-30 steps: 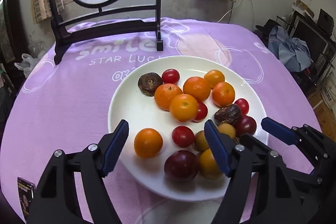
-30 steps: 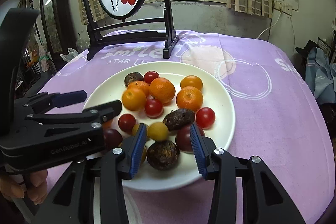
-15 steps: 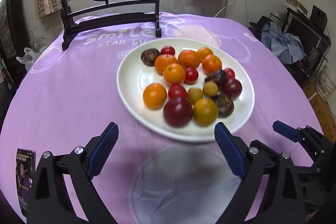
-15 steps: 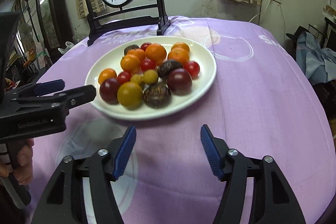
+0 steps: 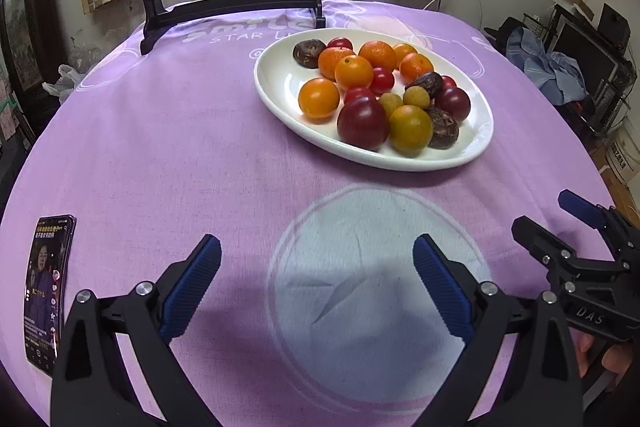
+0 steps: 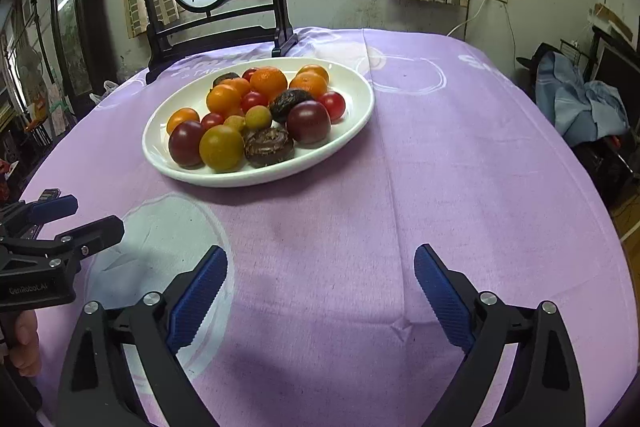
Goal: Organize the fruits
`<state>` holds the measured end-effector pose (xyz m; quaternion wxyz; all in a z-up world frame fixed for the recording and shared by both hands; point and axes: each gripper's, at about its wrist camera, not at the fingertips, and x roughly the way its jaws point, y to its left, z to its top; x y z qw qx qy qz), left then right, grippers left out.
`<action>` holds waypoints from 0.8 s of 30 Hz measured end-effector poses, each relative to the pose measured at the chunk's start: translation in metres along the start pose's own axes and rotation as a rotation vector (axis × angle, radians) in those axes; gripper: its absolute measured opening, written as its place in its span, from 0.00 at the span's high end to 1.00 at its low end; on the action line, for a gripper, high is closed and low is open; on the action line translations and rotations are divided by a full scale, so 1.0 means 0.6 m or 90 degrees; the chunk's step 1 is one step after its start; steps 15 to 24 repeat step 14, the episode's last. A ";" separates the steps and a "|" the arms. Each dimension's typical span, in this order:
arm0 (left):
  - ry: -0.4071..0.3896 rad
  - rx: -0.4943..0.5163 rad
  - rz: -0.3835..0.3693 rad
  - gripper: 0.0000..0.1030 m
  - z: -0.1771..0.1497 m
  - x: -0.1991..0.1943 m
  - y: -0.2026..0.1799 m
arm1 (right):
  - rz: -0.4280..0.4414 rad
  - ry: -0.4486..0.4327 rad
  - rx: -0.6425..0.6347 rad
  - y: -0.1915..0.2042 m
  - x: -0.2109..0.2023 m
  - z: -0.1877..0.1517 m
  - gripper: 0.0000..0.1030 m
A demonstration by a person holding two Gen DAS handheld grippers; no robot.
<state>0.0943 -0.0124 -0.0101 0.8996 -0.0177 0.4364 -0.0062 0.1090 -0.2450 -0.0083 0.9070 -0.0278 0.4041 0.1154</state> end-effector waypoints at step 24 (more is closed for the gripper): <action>0.039 -0.029 0.013 0.05 -0.020 0.038 0.015 | 0.003 0.065 0.009 -0.004 0.016 -0.024 0.07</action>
